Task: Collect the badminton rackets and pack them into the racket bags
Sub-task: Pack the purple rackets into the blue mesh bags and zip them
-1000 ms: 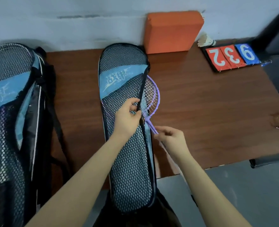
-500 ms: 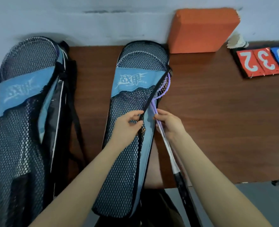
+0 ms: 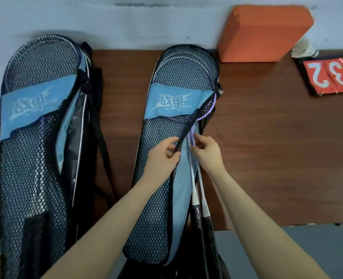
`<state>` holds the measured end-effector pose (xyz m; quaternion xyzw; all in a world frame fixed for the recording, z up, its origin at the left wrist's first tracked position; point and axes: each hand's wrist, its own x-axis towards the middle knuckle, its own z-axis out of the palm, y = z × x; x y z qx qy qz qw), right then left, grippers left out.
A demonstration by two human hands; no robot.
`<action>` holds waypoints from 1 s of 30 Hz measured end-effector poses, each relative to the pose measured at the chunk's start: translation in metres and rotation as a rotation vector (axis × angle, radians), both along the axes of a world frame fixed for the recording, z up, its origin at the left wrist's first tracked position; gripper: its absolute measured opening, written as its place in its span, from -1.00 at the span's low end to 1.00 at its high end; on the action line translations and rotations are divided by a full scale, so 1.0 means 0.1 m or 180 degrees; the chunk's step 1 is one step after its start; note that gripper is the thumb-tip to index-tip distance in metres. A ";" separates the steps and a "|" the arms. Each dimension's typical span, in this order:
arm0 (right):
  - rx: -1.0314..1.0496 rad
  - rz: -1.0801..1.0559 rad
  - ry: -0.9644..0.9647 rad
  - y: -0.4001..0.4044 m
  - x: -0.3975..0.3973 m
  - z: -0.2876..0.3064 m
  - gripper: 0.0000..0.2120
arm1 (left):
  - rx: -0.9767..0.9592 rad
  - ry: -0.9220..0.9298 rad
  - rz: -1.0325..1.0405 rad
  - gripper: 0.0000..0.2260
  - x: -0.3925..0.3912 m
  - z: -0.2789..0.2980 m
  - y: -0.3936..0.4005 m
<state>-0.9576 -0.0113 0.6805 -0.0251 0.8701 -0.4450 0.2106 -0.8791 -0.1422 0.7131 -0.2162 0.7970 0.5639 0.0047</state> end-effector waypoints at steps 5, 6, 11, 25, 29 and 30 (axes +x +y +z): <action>0.0221 0.0039 0.0408 0.30 0.43 0.05 -0.63 | -0.0843 -0.0220 -0.0956 -0.36 0.27 -0.19 0.09; 0.0296 0.0146 0.0466 0.37 0.56 0.08 -0.64 | -0.1077 -0.0270 -0.1038 -0.35 0.36 -0.21 0.14; 0.1025 0.0662 0.0461 0.67 1.16 0.14 -0.64 | -0.2294 -0.0285 -0.1309 -0.37 0.88 -0.32 0.40; -0.0389 -0.0140 -0.0279 0.97 1.55 0.21 -0.70 | -0.0844 -0.0217 -0.0055 -0.68 1.27 -0.01 0.78; -0.0527 0.0103 -0.0179 0.80 1.47 0.27 -0.69 | -0.0542 -0.0042 0.0196 -0.67 1.31 0.18 0.86; -0.0514 0.0077 -0.0149 0.77 1.48 0.26 -0.68 | -0.0481 0.0004 0.0280 -0.67 1.32 0.22 0.85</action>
